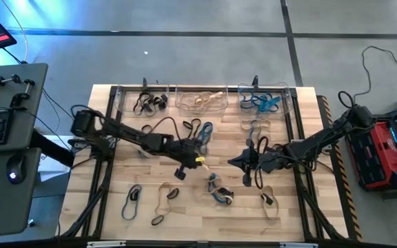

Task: Sort rubber bands into baskets
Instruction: Put the brown rubber band into the middle transparent bin

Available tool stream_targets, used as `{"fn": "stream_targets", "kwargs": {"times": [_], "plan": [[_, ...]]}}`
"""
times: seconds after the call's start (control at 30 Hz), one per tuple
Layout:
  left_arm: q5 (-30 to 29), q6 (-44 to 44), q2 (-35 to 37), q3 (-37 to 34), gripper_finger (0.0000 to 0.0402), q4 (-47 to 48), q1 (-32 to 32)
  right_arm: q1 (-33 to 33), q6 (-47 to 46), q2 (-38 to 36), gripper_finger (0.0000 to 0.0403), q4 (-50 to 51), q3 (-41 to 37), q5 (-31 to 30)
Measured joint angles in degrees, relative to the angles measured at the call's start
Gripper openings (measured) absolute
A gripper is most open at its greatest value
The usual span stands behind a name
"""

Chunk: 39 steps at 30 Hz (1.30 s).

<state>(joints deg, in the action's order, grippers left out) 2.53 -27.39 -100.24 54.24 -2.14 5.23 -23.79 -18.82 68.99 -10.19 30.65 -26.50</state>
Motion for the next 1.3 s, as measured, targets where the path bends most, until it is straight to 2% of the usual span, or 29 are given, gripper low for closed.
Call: {"fn": "stream_targets", "kwargs": {"times": [0.23,0.57,0.97,1.17,1.3], "plan": [[-5.60,3.72,8.31,0.02,0.0001,1.40,-0.07,0.00,1.30,0.00,0.0000,-0.38,0.00,0.02],[-7.48,11.38,14.89,0.83,0.0000,3.39,-3.75,0.00,1.30,0.00,0.0000,-0.55,-0.01,0.02],[-8.20,11.29,14.50,10.27,0.0000,11.47,-16.41,0.04,1.30,-0.02,0.0000,-0.52,0.00,0.02],[-5.49,10.80,13.53,14.30,0.0000,14.84,-24.19,0.09,1.38,0.00,0.0000,-0.53,0.00,-0.04],[-4.20,9.50,10.41,17.84,0.0000,17.11,-27.98,0.09,2.42,-0.01,0.0000,-0.60,0.00,-0.26]]}}
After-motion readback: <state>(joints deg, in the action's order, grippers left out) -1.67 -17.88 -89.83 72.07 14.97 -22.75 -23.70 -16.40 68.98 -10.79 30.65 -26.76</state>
